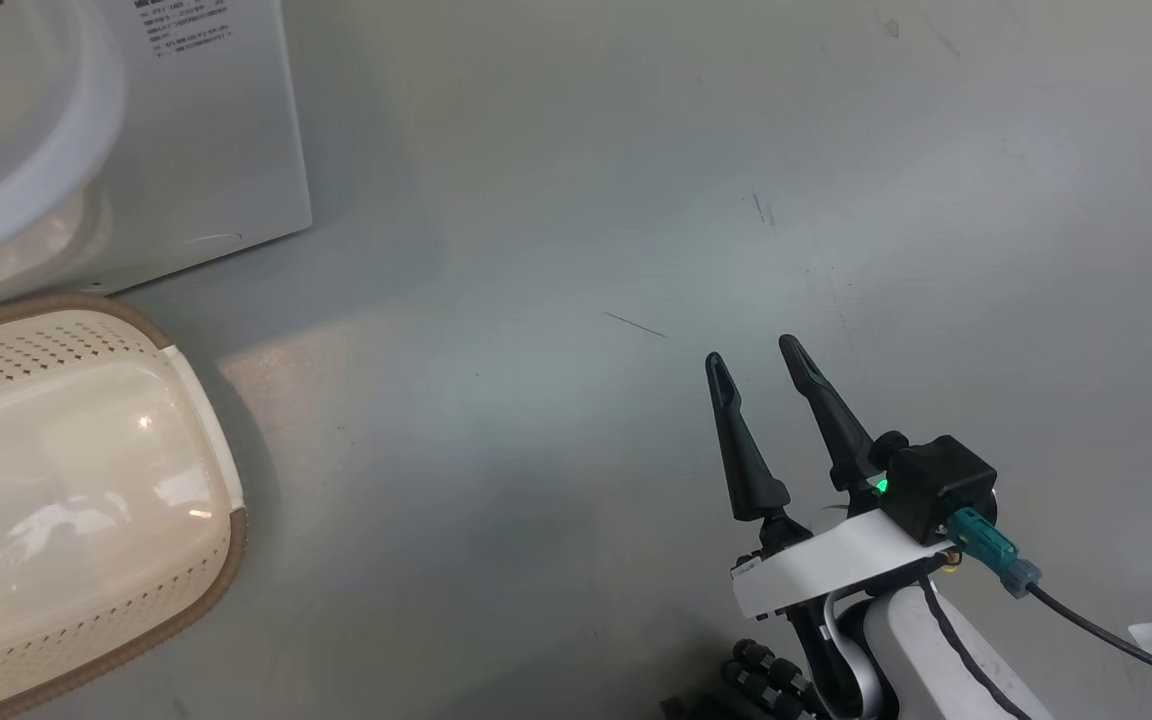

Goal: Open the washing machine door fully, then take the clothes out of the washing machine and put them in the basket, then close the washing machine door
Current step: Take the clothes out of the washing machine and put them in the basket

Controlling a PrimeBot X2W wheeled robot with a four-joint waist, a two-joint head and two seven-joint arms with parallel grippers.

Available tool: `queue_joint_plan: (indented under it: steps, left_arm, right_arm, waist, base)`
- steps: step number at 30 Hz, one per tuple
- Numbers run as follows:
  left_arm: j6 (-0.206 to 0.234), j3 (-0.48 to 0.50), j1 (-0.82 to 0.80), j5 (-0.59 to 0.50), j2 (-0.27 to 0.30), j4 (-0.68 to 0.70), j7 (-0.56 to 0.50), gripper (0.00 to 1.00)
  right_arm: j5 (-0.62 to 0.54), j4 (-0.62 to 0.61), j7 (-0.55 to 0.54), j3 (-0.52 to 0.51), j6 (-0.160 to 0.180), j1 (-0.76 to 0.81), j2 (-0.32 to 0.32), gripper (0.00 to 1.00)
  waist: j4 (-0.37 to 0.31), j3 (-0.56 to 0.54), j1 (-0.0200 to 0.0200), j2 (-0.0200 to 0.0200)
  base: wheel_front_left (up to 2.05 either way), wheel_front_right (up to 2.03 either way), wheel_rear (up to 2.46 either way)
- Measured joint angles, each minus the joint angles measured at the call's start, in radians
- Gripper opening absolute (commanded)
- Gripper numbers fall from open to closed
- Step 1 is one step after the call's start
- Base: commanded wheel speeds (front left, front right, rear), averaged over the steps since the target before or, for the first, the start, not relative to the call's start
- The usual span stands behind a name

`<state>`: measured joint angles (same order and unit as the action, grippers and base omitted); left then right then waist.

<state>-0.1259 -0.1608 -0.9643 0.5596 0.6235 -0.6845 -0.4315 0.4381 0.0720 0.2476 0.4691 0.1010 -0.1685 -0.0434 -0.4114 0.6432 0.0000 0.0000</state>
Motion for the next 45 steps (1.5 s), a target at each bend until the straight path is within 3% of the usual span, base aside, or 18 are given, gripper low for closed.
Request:
queue_joint_plan:
  steps: [1, 3, 4, 14, 23, 31, 45]
  left_arm:
    - [0.0, -0.002, -0.002, -0.003, 0.0, -0.003, 0.0, 1.0]
    - [0.0, -0.002, -0.006, -0.007, 0.0, -0.007, 0.0, 0.38]
    - [0.0, -0.003, -0.01, -0.01, 0.0, -0.011, 0.0, 0.0]
    - [-0.002, -0.023, -0.027, -0.016, -0.006, -0.058, 0.029, 0.0]
    - [-0.002, -0.039, -0.024, -0.014, -0.073, -0.087, 0.101, 0.0]
    - [-0.002, -0.082, -0.001, 0.005, -0.144, -0.09, 0.177, 0.0]
    - [-0.002, -0.154, 0.103, 0.048, -0.212, -0.09, 0.314, 0.0]
  right_arm:
    - [0.0, 0.0, 0.0, 0.0, 0.0, 0.0, 0.0, 1.0]
    - [0.0, 0.0, 0.0, 0.0, 0.0, 0.0, 0.0, 1.0]
    - [0.0, 0.0, 0.0, 0.001, 0.001, -0.002, 0.0, 1.0]
    - [0.0, -0.003, 0.0, -0.004, 0.009, -0.018, 0.0, 1.0]
    - [-0.003, -0.001, 0.0, -0.036, 0.015, -0.019, 0.0, 1.0]
    - [-0.043, 0.017, 0.0, -0.067, 0.015, -0.034, 0.0, 1.0]
    - [-0.075, 0.079, 0.0, -0.108, 0.013, -0.036, -0.004, 1.0]
  waist:
    - [-0.001, 0.0, 0.0, 0.0]
    - [-0.001, 0.001, 0.0, 0.0]
    - [-0.002, 0.002, 0.0, 0.0]
    - [0.001, -0.003, 0.0, 0.0]
    - [0.019, -0.036, 0.0, 0.0]
    - [0.063, -0.074, 0.0, 0.0]
    - [0.169, -0.182, 0.0, 0.0]
  base:
    - [0.0, 0.0, 0.0]
    - [0.0, 0.0, 0.0]
    - [0.0, 0.0, 0.0]
    - [0.0, 0.0, 0.0]
    - [0.0, 0.0, 0.0]
    - [0.0, 0.0, 0.0]
    - [0.0, 0.0, 0.0]
